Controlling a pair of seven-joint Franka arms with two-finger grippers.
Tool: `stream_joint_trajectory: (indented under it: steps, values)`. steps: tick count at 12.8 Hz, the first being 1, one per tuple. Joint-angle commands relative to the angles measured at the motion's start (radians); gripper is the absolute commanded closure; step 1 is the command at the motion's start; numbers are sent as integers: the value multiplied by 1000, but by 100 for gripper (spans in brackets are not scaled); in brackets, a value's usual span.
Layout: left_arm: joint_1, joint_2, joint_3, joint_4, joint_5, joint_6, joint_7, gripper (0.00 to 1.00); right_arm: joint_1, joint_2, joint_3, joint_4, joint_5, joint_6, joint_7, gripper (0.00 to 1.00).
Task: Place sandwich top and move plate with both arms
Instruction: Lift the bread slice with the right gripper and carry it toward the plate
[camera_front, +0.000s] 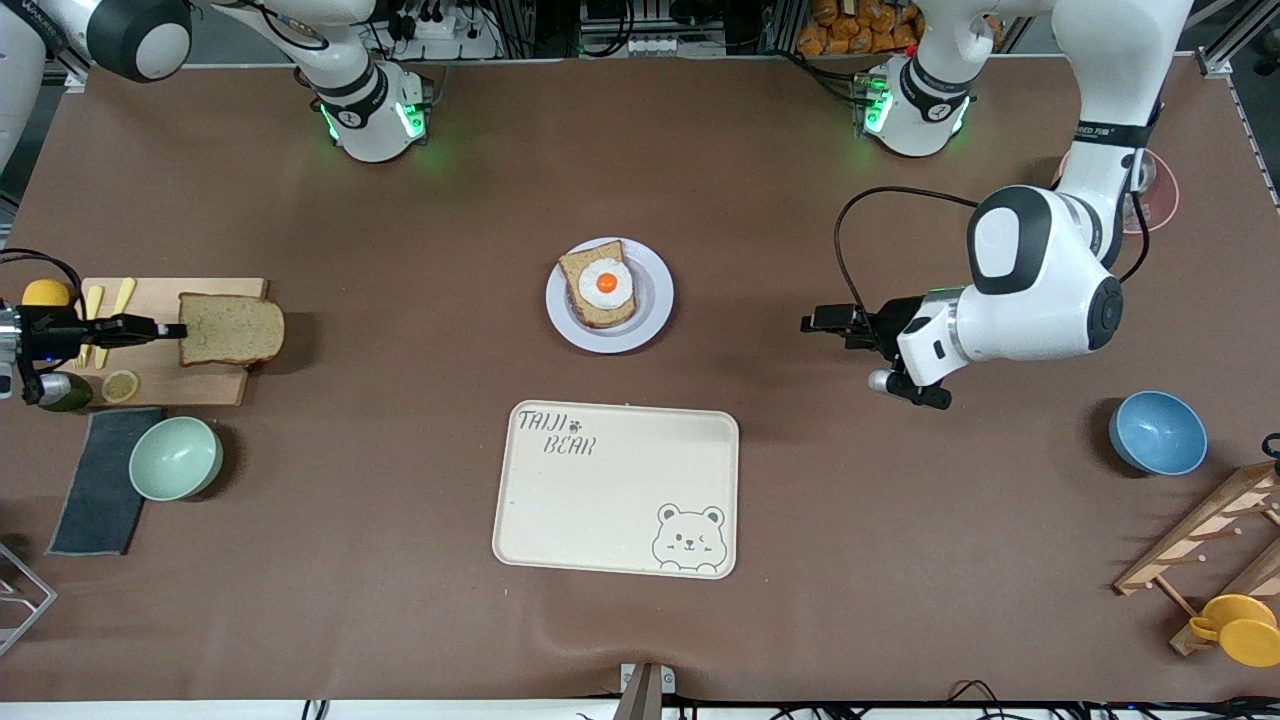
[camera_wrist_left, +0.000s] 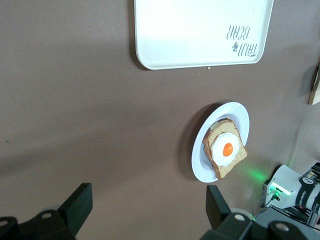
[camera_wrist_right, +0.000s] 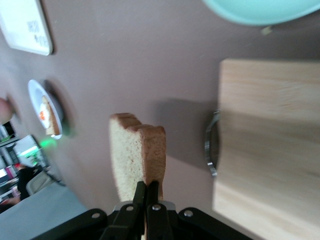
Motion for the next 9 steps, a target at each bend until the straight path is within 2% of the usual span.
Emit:
stream_joint_trajectory:
  steps: [1,3,5,9]
  values:
    - [-3,16,-1,1,-55,19,57,0,8,-14,53,1,9,-41,49,100]
    - [3,16,-1,-6,-110,19,109,0,10,-61,133,-15,6,-36,152,100]
    - [8,29,-1,-6,-118,19,157,0,10,-135,240,-47,-2,-24,319,100]
    - [-3,24,-4,-29,-149,20,183,0,8,-287,466,-170,-2,134,520,100]
